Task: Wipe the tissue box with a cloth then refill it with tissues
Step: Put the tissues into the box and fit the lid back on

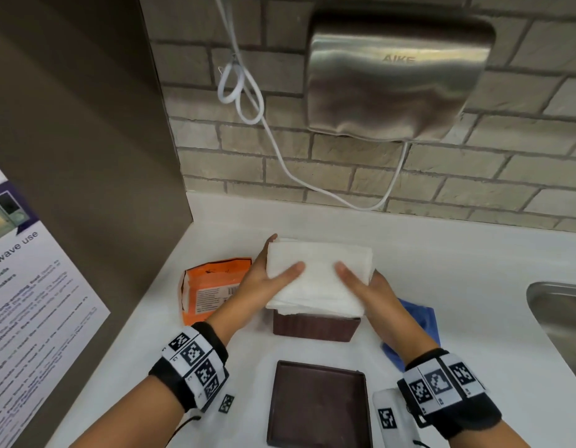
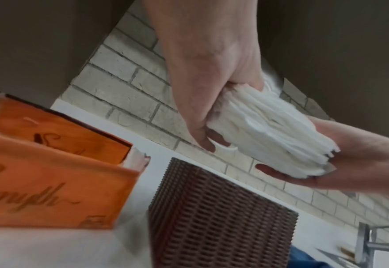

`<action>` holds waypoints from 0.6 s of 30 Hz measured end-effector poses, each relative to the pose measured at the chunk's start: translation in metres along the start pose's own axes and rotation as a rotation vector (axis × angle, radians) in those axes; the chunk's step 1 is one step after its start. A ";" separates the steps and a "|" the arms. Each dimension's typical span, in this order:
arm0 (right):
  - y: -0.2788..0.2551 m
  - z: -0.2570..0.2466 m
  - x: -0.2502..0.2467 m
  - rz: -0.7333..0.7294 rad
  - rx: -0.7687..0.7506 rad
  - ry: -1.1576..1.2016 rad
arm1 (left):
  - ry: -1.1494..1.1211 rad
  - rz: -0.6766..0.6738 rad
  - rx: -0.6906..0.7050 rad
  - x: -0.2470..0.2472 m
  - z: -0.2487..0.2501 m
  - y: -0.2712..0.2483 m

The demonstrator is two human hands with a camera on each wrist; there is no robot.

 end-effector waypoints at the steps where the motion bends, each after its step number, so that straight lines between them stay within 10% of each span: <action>1: 0.003 0.000 0.000 0.024 0.008 0.037 | -0.051 -0.011 -0.007 0.003 0.002 0.001; 18: 0.000 -0.019 0.009 -0.003 -0.145 -0.136 | -0.075 0.155 0.212 -0.008 0.039 -0.008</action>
Point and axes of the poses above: each hand's wrist, its own y-axis towards the middle knuckle, its own x-axis out of the palm, z = x × y, the point moved 10 cm from there along y, towards the middle knuckle, and after that the axes turned 13 degrees about y, right-handed, at the moved point
